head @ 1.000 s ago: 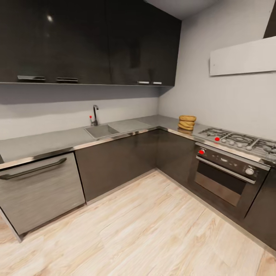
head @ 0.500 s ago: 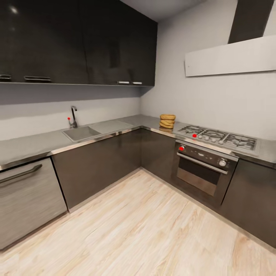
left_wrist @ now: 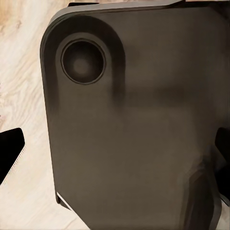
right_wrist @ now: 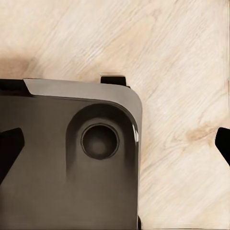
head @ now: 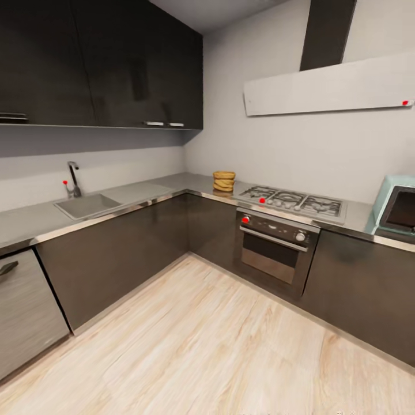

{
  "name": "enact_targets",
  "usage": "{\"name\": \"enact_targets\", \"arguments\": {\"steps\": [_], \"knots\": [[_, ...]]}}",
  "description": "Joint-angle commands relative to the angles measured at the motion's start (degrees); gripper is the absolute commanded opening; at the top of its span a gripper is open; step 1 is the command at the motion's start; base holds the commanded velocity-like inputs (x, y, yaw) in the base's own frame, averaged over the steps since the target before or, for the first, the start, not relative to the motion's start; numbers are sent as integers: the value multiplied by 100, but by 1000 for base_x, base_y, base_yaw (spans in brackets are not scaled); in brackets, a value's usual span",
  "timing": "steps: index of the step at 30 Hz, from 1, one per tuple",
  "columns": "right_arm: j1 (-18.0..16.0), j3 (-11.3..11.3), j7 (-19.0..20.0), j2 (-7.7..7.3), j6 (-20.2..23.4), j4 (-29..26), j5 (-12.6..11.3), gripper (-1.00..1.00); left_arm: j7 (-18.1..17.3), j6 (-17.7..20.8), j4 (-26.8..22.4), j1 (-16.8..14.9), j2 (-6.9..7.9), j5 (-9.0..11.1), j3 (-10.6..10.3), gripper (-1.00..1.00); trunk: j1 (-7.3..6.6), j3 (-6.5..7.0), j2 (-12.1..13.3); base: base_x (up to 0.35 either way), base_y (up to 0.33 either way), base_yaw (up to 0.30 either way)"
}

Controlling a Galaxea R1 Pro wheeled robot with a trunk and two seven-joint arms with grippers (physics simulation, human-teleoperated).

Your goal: In the kitchen, take the popcorn bag from the countertop, put it into the microwave, and heat it until the popcorn is cooked so the cooked popcorn ends up inside the bag.

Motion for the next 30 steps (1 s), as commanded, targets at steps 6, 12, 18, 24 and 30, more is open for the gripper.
{"name": "enact_targets", "arguments": {"steps": [6, 12, 18, 24, 30], "knots": [[-1, -15, -353, -2, -18, -2, -5, 100, 0, -7, -1, -1, 0, 2, 0, 100, 0, -5, -3, 0, 0, -300], [-1, -17, -713, -2, -255, -2, -10, 100, 0, -7, -1, -1, 0, 2, -1, 100, 0, -5, -3, 0, 0, -300], [-1, -16, -735, -2, -276, -2, -10, 100, 0, -7, -1, -1, 0, 1, 0, 100, 0, -5, -3, 0, 0, -300], [-1, -18, -735, -2, -283, -2, -10, 100, 0, -7, -1, -1, 0, 2, -2, 100, 0, -5, -3, 0, 0, -300], [-1, -19, -736, -2, -280, -2, -10, 100, 0, -7, -1, -1, 0, 2, 0, 100, 0, -5, -3, 0, 0, -300]]}}
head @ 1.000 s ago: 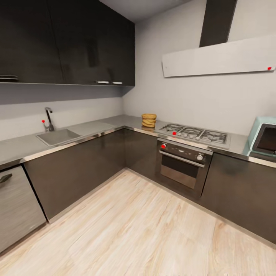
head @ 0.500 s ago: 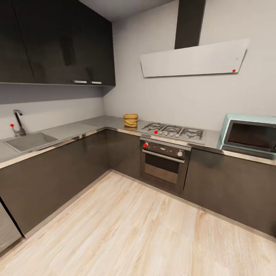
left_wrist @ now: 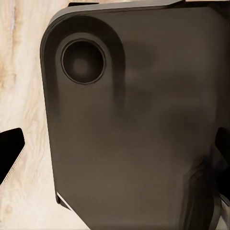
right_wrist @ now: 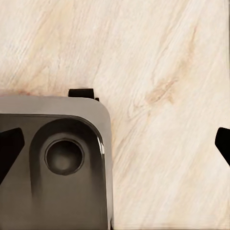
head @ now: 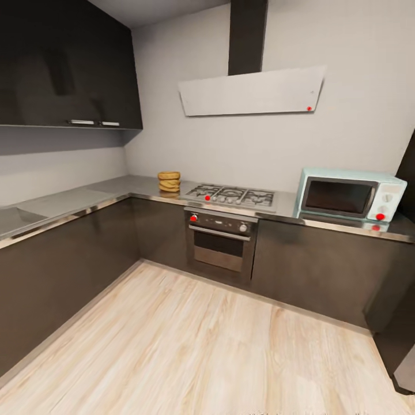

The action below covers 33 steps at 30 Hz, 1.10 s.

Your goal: In the kitchen, take the popcorn bag from the countertop, put it into the microwave, and heat it until the popcorn is cooked so the cooked popcorn ends up inside the bag.

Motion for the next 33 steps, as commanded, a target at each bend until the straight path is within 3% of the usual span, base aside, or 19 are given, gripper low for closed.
{"name": "enact_targets", "arguments": {"steps": [1, 33], "knots": [[-1, 0, -11, 1, -11, -2, -2, 100, 0, -8, -1, -1, 0, 0, 1, 100, 0, -5, -3, 0, 0, -300], [-1, 0, -11, 1, -14, -2, -2, 100, 0, -8, -1, -1, 0, -1, 0, 100, 0, -5, -3, 0, 0, -300]]}}
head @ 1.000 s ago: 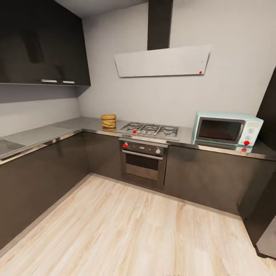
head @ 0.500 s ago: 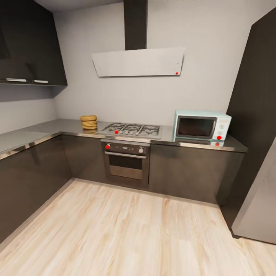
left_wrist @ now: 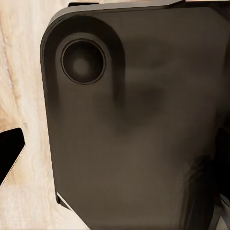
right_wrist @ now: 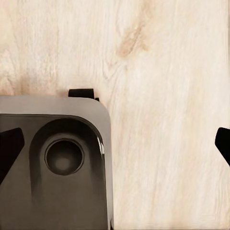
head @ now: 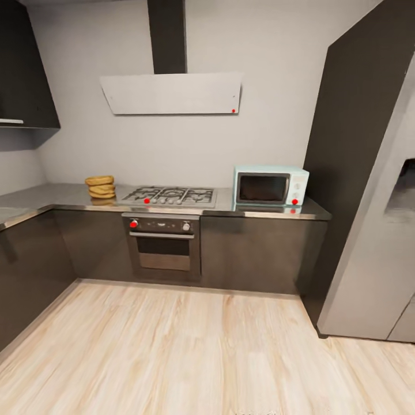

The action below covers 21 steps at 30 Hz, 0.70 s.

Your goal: In the kitchen, take the popcorn bag from the countertop, put it into the microwave, and heat it until the popcorn is cooked so the cooked popcorn ends up inside the bag.

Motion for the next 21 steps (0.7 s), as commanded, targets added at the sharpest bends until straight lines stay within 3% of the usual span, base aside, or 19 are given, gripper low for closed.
{"name": "enact_targets", "arguments": {"steps": [1, 21], "knots": [[-1, 0, -11, 1, -13, -2, -2, 100, 0, -8, -1, -1, 0, 1, 1, 100, 0, -5, -3, 0, 0, -300], [-1, -1, -11, 1, -17, -2, -2, 100, 0, -8, -1, -1, -2, 1, 0, 100, 0, -5, -3, 0, 0, -300]]}}
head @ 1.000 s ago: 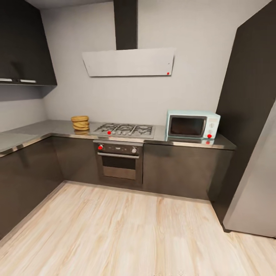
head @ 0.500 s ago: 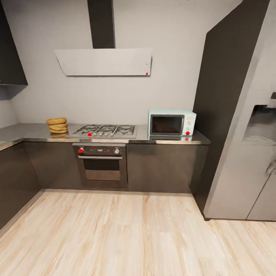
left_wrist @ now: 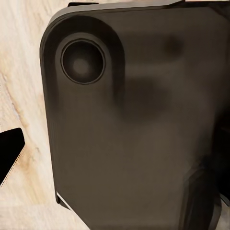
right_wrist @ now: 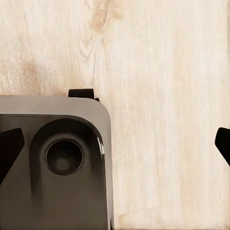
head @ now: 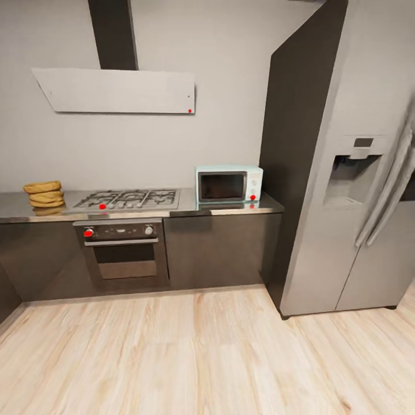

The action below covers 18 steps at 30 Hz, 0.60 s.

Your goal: In the kitchen, take the popcorn bag from the countertop, put it into the microwave, and heat it until the popcorn is cooked so the cooked popcorn ends up inside the bag.

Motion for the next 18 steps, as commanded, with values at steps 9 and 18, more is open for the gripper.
{"name": "enact_targets", "arguments": {"steps": [9, 18], "knots": [[-1, 1, -11, 1, -5, -2, -2, 100, -4, 60, 7, -1, 32, 3, -7, 100, 0, -5, -3, 0, 0, -219], [-1, 20, 7, 9, -4, -2, 15, 100, 25, 73, 7, -1, 22, 11, 32, 100, -88, 67, 158, 0, 0, -7]]}}
